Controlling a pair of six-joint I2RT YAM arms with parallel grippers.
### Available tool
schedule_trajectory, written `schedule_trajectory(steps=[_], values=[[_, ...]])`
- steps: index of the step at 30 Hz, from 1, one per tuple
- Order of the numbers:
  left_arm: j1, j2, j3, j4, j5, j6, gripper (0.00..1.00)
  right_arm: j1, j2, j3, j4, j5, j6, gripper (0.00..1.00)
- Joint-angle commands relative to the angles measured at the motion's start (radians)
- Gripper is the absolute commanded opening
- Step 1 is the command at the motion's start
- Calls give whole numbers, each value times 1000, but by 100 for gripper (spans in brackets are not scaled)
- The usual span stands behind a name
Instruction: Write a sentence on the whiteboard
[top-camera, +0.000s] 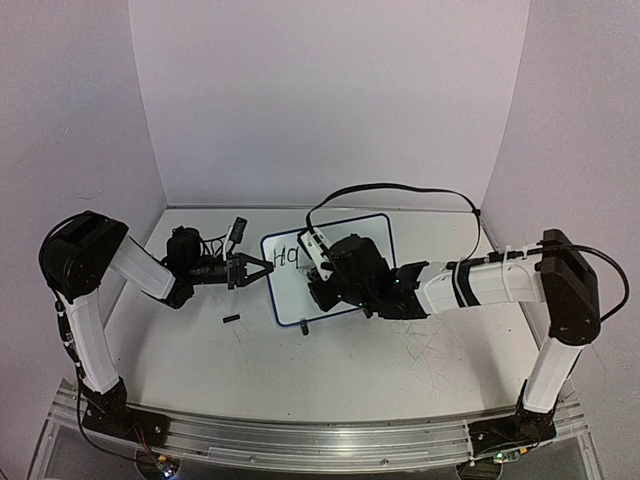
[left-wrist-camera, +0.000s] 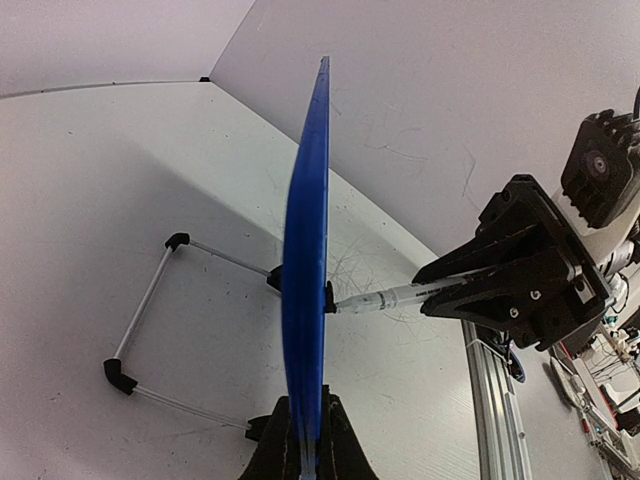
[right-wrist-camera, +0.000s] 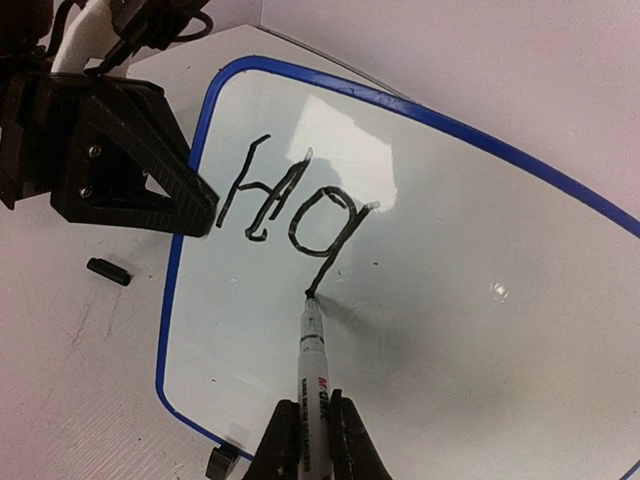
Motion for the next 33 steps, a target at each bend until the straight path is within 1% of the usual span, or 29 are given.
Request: schedule_trajectory(steps=[1, 7, 14, 18, 22, 28, 33], values=[[-16, 0, 10, -81, -14, 58, 0, 6, -22, 1, -5, -10, 17, 0], [-16, 0, 9, -82, -14, 58, 0, 7, -30, -2, -9, -17, 17, 0], [-17, 4, 10, -82, -14, 59, 0, 6, -107, 1, 52, -16, -3, 0], [-17, 0, 10, -83, -13, 60, 0, -1, -92, 21, 79, 6, -28, 0], [-16, -5, 5, -83, -15, 61, 0, -11, -52, 44, 81, 19, -38, 0], [-16, -2, 7, -83, -16, 63, 0, -13, -40, 56, 85, 61, -44, 0], [-16, 0, 8, -84, -14, 62, 0, -20, -25, 62, 87, 50, -41, 0]])
